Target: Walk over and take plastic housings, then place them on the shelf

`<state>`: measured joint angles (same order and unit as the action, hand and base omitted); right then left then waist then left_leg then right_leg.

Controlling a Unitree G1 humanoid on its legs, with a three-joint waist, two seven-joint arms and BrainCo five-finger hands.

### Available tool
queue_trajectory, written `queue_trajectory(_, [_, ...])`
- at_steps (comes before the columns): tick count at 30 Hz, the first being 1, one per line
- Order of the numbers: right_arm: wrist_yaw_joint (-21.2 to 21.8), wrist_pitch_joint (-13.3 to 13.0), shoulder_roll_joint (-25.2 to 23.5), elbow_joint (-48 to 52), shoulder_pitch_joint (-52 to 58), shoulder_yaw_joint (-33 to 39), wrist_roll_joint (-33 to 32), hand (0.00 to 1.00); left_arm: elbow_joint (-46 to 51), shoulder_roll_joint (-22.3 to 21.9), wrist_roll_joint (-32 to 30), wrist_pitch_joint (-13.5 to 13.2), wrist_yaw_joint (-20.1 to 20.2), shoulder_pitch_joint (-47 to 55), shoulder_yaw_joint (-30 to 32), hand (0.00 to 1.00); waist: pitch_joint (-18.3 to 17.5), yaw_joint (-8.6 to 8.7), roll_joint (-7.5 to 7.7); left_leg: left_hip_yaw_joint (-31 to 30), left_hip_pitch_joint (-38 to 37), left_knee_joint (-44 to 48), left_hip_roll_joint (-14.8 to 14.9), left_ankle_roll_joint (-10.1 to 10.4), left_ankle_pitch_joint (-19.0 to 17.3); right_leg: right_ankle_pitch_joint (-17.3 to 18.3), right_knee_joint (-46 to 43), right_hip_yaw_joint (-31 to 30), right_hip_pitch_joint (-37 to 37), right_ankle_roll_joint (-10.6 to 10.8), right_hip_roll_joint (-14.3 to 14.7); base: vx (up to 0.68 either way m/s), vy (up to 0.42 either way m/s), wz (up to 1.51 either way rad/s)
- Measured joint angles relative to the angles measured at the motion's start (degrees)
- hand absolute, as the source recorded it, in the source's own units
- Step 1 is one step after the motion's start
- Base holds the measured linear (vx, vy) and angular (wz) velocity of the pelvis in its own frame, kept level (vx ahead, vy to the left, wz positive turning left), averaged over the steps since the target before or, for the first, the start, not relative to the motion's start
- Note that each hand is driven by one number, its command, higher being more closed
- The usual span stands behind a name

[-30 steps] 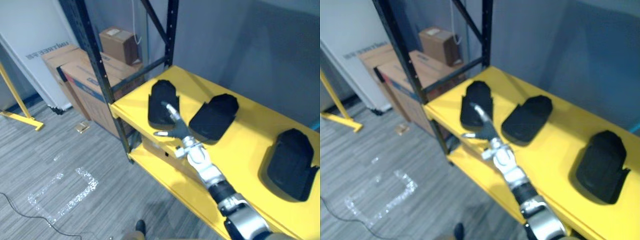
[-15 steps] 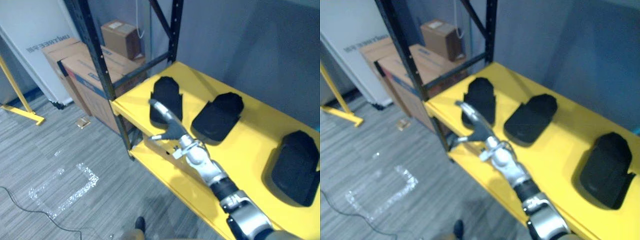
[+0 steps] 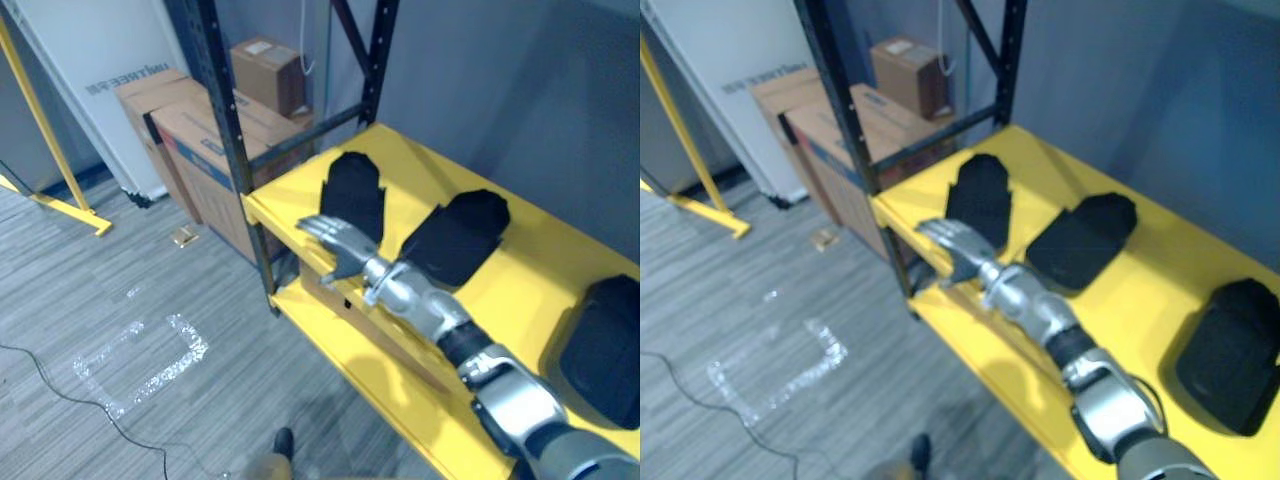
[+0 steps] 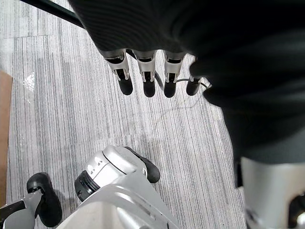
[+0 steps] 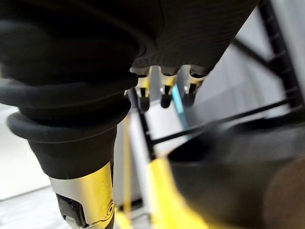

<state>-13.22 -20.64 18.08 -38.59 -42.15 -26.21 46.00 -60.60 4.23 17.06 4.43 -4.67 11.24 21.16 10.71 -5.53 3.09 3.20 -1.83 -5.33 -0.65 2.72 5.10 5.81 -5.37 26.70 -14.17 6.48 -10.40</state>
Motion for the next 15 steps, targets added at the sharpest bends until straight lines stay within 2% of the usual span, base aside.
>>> queue_trajectory(7, [0.00,4.47,0.30,-1.28,-0.30,1.51,-0.46,0.00,1.14,0.58,0.01,0.40,1.01,0.00,-2.27,0.00,0.01,0.00,0.00,0.11,-0.07,0.01,-0.03,-0.02,0.02,0.00,-0.02,-0.01,0.02,0.00,-0.04,0.00,0.000,0.00])
queue_trajectory(11, [0.17,4.72,0.72,-2.92,-1.19,3.62,-1.54,0.00,1.13,0.78,0.21,1.05,0.97,0.01,-2.61,0.00,0.01,0.04,0.00,0.21,-0.11,0.01,-0.01,-0.04,0.05,-0.01,-0.06,-0.02,0.03,0.01,-0.06,0.00,0.000,0.00])
queue_trajectory(15, [3.36,4.18,1.58,-2.96,-1.76,3.65,-2.55,0.00,1.11,1.25,0.42,1.54,0.97,0.02,-3.87,0.00,0.01,0.09,-0.02,0.24,-0.15,0.01,0.02,-0.05,0.07,-0.01,-0.06,-0.02,0.03,0.01,-0.05,0.00,0.000,0.00])
